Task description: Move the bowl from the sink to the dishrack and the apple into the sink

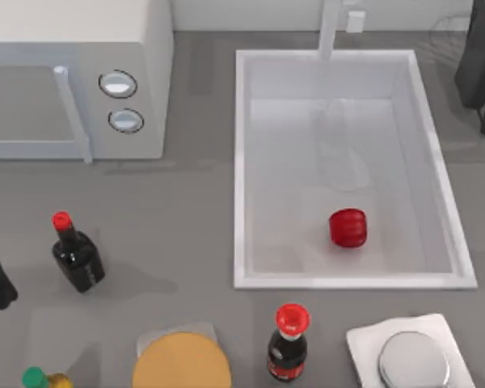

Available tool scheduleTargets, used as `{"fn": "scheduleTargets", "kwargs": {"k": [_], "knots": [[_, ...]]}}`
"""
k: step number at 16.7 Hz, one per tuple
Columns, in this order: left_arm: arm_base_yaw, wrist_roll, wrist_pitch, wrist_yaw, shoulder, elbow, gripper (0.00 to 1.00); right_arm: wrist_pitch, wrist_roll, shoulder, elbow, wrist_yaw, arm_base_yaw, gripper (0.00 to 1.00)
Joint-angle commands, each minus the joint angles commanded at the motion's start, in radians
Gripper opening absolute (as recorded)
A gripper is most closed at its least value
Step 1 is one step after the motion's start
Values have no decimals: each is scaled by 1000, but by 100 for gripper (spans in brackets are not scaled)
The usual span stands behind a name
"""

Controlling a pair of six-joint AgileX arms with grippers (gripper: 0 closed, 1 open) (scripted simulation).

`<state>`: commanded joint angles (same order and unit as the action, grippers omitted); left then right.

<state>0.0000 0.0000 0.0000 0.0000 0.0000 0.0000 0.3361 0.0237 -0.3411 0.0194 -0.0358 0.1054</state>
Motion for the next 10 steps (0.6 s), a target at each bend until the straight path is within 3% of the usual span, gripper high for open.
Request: {"fn": "scheduleTargets", "kwargs": {"k": [5,10], "knots": [[0,0,0,0,0,0,100,-270,-15,283,-21,38,-78,100],[0,0,0,0,0,0,100,-336,-24,341,-19,36,-105,100]]}}
